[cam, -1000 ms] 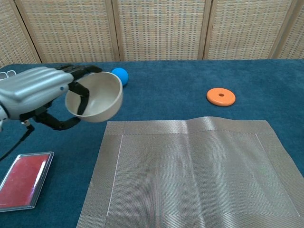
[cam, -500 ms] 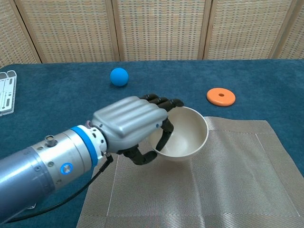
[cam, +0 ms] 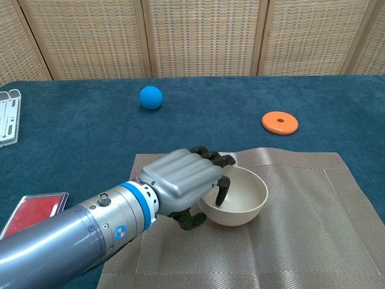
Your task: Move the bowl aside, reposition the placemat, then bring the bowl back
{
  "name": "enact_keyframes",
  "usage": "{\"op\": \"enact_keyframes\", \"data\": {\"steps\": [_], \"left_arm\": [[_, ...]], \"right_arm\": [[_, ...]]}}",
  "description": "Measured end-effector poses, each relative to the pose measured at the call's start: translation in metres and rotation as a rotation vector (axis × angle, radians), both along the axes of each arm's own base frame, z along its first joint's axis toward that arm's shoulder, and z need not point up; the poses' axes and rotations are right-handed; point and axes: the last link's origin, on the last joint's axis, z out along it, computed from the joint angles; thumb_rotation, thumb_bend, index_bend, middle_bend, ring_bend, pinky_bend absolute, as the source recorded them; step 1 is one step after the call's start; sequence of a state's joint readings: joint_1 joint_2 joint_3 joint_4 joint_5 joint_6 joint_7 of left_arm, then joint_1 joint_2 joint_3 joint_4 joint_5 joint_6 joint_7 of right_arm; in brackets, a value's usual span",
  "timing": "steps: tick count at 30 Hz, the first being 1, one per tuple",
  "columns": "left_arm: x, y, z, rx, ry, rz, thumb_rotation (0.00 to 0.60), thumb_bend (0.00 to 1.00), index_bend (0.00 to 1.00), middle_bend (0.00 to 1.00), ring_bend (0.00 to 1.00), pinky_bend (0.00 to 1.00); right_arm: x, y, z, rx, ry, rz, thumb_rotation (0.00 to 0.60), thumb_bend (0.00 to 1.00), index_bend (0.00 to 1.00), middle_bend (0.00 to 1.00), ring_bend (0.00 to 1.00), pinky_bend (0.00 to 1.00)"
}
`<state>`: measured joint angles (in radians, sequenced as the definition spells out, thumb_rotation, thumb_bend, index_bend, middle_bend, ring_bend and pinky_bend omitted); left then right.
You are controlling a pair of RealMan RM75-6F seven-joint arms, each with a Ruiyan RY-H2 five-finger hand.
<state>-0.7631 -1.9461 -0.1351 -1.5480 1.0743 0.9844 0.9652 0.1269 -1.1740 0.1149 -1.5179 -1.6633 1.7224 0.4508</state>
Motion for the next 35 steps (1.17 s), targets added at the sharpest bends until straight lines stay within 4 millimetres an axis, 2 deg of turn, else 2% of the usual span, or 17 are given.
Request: {"op": "enact_keyframes", "data": {"steps": [3, 8, 12, 18, 21, 25, 28, 31, 35], "left_arm": [[0.000, 0.000, 0.011, 0.015, -0.028, 0.005, 0.600, 0.17, 0.05, 0.00, 0.00, 0.00], [-0.008, 0.005, 0.049, 0.095, -0.099, 0.011, 0.600, 0.17, 0.03, 0.00, 0.00, 0.00], [-0.027, 0.011, 0.083, 0.180, -0.143, 0.028, 0.600, 0.17, 0.03, 0.00, 0.00, 0.00], [-0.075, 0.012, 0.137, 0.310, -0.182, 0.093, 0.600, 0.17, 0.03, 0.00, 0.00, 0.00], [-0.107, 0.010, 0.167, 0.397, -0.177, 0.148, 0.600, 0.17, 0.03, 0.00, 0.00, 0.00], [-0.162, -0.008, 0.213, 0.517, -0.170, 0.258, 0.600, 0.17, 0.03, 0.00, 0.00, 0.00], [-0.193, -0.028, 0.236, 0.574, -0.156, 0.307, 0.600, 0.16, 0.03, 0.00, 0.00, 0.00], [-0.211, -0.046, 0.246, 0.597, -0.124, 0.324, 0.600, 0.16, 0.03, 0.00, 0.00, 0.00], [-0.224, -0.056, 0.251, 0.615, -0.113, 0.332, 0.600, 0.16, 0.03, 0.00, 0.00, 0.00]], "right_arm": [[0.001, 0.001, -0.002, 0.002, 0.009, 0.005, 0.600, 0.29, 0.02, 0.00, 0.00, 0.00], [0.003, 0.003, -0.005, 0.004, 0.025, 0.015, 0.600, 0.30, 0.02, 0.00, 0.00, 0.00], [0.005, 0.003, -0.006, -0.002, 0.029, 0.017, 0.600, 0.30, 0.02, 0.00, 0.00, 0.00], [0.005, 0.004, -0.007, -0.009, 0.044, 0.013, 0.600, 0.30, 0.01, 0.00, 0.00, 0.00], [0.003, 0.003, -0.008, -0.005, 0.070, -0.001, 0.600, 0.29, 0.01, 0.00, 0.00, 0.00], [-0.001, 0.000, -0.010, 0.002, 0.152, -0.048, 0.600, 0.29, 0.00, 0.00, 0.00, 0.00], [-0.007, -0.002, -0.013, 0.024, 0.241, -0.102, 0.600, 0.29, 0.00, 0.00, 0.00, 0.00], [-0.012, -0.004, -0.016, 0.049, 0.344, -0.166, 0.600, 0.29, 0.00, 0.00, 0.00, 0.00], [-0.016, -0.005, -0.022, 0.073, 0.454, -0.232, 0.600, 0.29, 0.00, 0.00, 0.00, 0.00]]}}
